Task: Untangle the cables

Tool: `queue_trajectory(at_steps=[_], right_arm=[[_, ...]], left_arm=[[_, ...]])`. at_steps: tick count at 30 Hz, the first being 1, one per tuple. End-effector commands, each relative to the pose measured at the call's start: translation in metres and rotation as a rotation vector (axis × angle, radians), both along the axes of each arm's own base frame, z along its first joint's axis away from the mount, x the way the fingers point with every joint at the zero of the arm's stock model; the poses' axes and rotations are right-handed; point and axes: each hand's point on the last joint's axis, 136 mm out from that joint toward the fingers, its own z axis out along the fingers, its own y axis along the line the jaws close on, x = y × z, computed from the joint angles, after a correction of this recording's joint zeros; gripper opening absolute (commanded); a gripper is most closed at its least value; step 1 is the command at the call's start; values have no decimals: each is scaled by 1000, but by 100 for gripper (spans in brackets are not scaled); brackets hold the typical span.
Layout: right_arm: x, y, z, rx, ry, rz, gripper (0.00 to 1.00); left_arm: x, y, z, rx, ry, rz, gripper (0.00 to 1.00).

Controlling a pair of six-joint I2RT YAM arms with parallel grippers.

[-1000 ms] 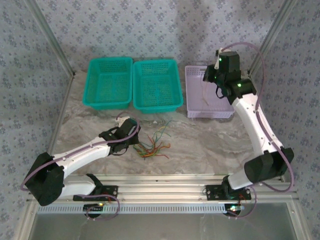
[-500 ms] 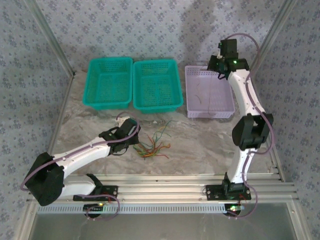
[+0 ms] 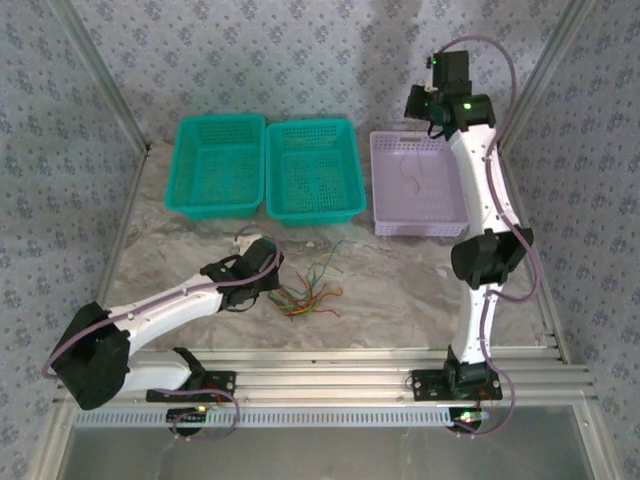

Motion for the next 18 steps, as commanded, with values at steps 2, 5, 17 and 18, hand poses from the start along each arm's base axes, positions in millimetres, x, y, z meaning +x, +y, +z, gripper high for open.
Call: queue_trajectory(at_steps=[2, 5, 17, 18], right_arm=[[-30, -9, 53, 41, -90, -12, 0], [-23, -15, 33, 12, -50, -21, 0], [6, -24, -128, 11, 245, -62, 0], [4, -23, -135, 19, 252, -64, 0]], left_arm=[[5, -9, 10, -20, -22, -2, 0], [4, -10, 13, -21, -24, -10, 0], [3, -10, 30, -33, -55, -11, 0], [3, -10, 31, -34, -57, -9, 0]])
